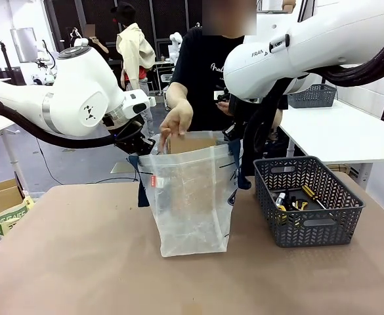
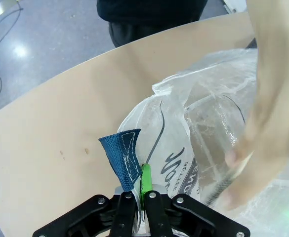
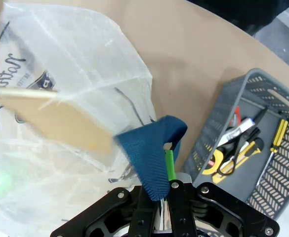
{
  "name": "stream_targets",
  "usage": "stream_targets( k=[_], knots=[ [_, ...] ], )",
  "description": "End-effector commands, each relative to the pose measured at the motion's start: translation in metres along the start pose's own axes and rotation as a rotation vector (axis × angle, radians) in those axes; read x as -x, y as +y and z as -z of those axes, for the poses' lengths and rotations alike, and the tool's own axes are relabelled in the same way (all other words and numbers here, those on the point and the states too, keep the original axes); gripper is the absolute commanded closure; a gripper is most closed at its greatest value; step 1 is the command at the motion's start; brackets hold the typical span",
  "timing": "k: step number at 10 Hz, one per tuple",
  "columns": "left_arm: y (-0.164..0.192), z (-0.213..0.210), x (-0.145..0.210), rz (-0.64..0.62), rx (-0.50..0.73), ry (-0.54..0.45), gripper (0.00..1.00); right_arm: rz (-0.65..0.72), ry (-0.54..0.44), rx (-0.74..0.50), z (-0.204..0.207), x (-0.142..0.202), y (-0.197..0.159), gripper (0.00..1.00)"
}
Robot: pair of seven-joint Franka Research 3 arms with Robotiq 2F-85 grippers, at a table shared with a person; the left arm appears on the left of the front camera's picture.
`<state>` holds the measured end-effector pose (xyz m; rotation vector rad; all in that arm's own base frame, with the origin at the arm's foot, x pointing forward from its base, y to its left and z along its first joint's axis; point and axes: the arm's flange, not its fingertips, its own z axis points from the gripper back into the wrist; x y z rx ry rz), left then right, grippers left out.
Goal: Transfer purchased items from the store into the shopping bag.
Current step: Move the Reusable shopping bag to the right side of the table.
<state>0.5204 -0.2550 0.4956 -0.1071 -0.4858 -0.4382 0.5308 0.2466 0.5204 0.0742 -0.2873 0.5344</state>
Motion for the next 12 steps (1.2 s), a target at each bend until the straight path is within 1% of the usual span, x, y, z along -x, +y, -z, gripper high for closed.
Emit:
stream_targets(
  k=[1, 12],
  knots=[
    [0.002, 0.0005, 0.001, -0.001, -0.008, 0.002, 1.0, 0.001, 0.003, 0.001, 0.0011, 0.0012, -0.0012, 1.0],
    [0.0008, 0.0, 0.0, -0.001, -0.001, 0.0, 1.0, 0.001, 0.003, 0.001, 0.0011, 0.0012, -0.0012, 1.0]
  ],
)
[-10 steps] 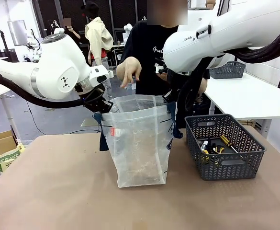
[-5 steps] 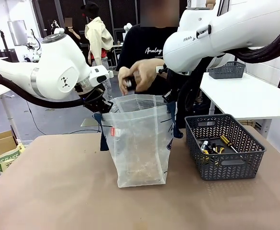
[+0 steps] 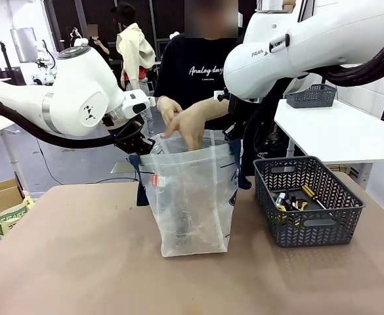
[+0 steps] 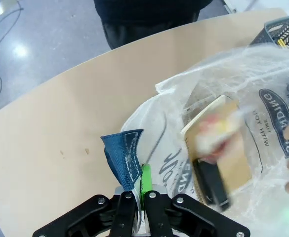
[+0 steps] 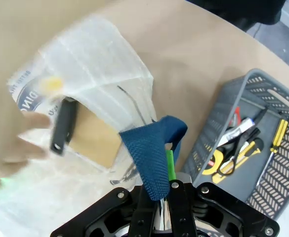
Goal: Transfer purchased items from the store into the shopping bag.
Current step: Move the Reusable shopping bag to the right side of the table.
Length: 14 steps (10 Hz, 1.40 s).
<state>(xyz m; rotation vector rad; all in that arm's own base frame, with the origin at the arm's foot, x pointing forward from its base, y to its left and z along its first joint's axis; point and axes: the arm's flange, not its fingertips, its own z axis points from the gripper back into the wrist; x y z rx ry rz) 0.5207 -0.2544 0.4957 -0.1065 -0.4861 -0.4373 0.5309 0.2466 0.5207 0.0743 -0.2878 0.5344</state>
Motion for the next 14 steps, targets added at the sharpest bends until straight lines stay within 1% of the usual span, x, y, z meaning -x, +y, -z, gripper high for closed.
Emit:
stream_targets(
  k=[1, 5, 8, 14],
  knots=[
    [0.001, -0.001, -0.001, -0.025, 0.006, 0.014, 1.0, 0.001, 0.004, 0.001, 0.001, 0.001, -0.001, 1.0],
    [0.011, -0.005, -0.005, -0.084, 0.085, 0.032, 1.0, 0.001, 0.004, 0.001, 0.001, 0.001, -0.001, 1.0],
    [0.018, -0.007, -0.006, -0.105, 0.104, 0.035, 1.0, 0.001, 0.004, 0.001, 0.001, 0.001, -0.001, 1.0],
    [0.025, -0.012, -0.007, -0.105, 0.063, 0.034, 1.0, 0.001, 0.004, 0.001, 0.001, 0.001, -0.001, 1.0]
  ],
)
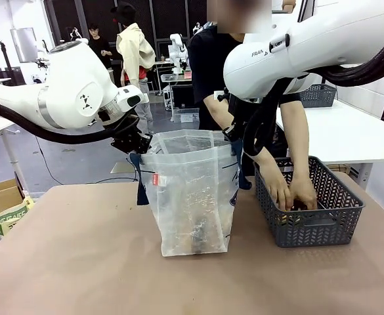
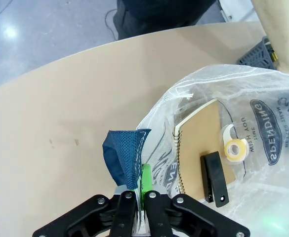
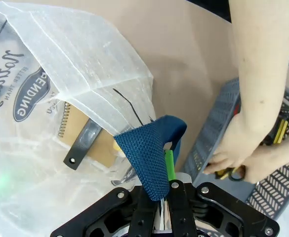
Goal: Transfer purchased items from the store into the shopping bag.
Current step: Move the Reusable shopping bag to the right side of the table.
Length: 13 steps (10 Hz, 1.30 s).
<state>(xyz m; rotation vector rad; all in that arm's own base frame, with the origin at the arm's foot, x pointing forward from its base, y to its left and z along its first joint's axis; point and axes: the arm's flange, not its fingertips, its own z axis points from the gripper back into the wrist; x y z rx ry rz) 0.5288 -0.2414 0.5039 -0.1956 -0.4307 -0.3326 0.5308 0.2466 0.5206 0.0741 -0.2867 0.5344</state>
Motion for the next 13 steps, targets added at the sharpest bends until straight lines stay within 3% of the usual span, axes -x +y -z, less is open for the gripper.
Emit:
stream_targets(
  k=[1, 13],
  knots=[
    [0.0097, -0.0078, -0.0035, 0.022, -0.011, 0.002, 1.0, 0.001, 0.003, 0.001, 0.0014, 0.0012, -0.0013, 1.0],
    [0.0113, -0.006, -0.0016, 0.044, -0.045, 0.031, 1.0, 0.001, 0.003, 0.001, 0.0014, 0.0012, -0.0013, 1.0]
  ],
)
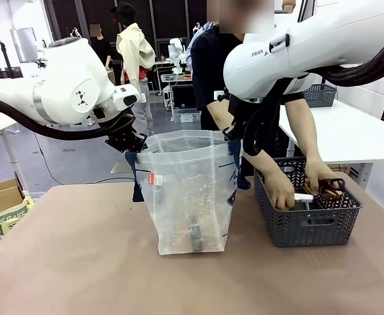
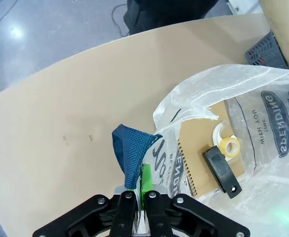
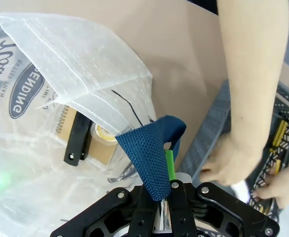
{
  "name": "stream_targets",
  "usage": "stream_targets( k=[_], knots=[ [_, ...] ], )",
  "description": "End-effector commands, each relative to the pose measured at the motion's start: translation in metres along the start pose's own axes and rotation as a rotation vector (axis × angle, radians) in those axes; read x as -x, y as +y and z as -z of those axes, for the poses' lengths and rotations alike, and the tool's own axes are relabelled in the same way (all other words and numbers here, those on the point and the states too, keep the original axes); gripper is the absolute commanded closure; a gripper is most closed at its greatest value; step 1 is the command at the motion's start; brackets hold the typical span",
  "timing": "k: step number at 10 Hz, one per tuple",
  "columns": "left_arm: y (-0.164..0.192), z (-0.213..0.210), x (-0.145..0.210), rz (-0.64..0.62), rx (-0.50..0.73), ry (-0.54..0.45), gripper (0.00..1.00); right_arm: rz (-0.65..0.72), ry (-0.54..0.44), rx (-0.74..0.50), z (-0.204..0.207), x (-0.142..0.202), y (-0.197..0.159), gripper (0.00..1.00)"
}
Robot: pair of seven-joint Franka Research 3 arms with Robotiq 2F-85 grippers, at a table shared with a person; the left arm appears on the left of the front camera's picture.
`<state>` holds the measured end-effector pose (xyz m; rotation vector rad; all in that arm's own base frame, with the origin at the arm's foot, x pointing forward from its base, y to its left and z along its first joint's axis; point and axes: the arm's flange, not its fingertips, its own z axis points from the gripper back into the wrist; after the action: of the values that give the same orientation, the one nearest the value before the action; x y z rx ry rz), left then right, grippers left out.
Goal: Transfer purchased items from the store into the shopping bag.
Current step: Move the Reusable shopping bag to the right side of the table.
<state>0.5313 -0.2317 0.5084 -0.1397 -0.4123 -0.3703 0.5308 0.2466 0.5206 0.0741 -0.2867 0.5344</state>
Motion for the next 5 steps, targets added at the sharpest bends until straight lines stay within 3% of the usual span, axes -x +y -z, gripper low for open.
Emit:
stream_targets(
  k=[1, 5],
  knots=[
    [0.002, -0.0003, 0.0, -0.001, -0.003, 0.001, 1.0, 0.001, 0.002, 0.001, 0.0014, 0.0012, -0.0013, 1.0],
    [0.002, -0.0003, 0.0, -0.001, -0.003, 0.001, 1.0, 0.001, 0.002, 0.001, 0.0014, 0.0012, -0.0013, 1.0]
  ],
)
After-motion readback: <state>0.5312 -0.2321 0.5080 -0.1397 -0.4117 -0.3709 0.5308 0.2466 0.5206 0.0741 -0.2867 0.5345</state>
